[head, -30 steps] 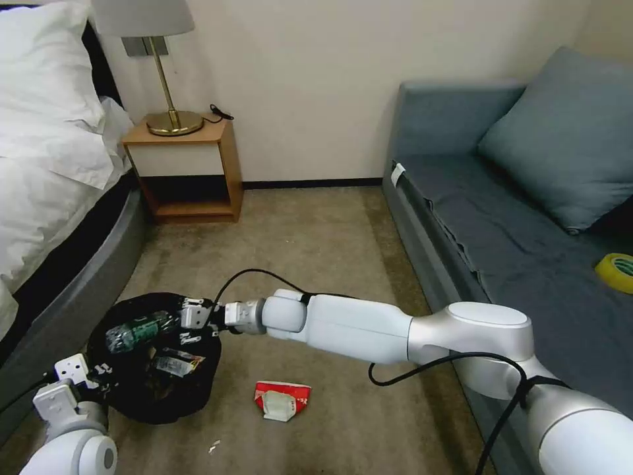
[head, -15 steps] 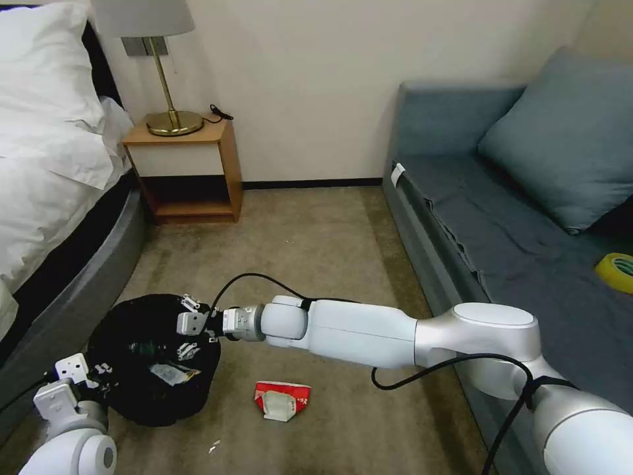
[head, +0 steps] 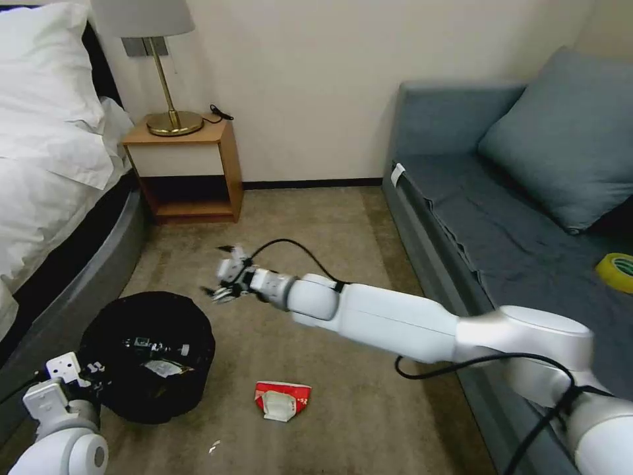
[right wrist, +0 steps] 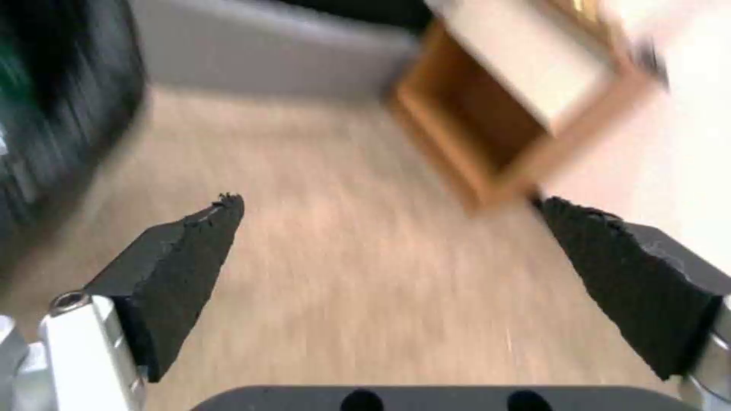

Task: Pick up the trash bin, then pick up the garbage on the floor and place it into the trash bin.

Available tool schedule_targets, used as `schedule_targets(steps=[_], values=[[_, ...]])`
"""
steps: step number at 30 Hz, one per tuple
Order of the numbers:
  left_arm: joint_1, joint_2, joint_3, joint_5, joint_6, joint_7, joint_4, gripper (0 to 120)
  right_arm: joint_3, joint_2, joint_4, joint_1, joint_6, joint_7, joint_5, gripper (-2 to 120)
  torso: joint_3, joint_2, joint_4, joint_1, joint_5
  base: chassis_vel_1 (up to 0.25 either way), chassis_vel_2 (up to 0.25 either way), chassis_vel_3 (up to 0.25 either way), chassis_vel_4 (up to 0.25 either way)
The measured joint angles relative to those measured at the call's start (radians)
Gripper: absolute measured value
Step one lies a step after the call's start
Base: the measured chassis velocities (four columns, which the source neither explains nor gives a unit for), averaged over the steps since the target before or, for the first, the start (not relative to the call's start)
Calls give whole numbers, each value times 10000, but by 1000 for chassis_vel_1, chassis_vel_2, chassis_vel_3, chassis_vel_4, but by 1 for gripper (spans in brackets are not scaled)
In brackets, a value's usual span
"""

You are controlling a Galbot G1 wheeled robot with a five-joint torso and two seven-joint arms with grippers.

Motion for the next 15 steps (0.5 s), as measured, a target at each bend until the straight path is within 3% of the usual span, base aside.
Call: schedule_targets(steps=[2, 8, 15], values=[[-6, 53, -67, -94, 48, -6, -19, 1, -26, -506, 389, -225, -719, 385, 563, 100, 0, 0, 1, 0, 1, 0, 0, 0, 0], [84, 87, -133, -163, 87, -18, -196, 1, -986, -1272, 843, -194, -844, 12, 1474, 100, 0, 0, 1, 0, 0, 0, 0, 0, 0], [219, 30, -148, -226, 100, -22, -460, 1, -2960, -1619, 825, 424, -140, -1872, 1837, 100, -1, 0, 0, 0, -1, 0, 0, 0, 0]])
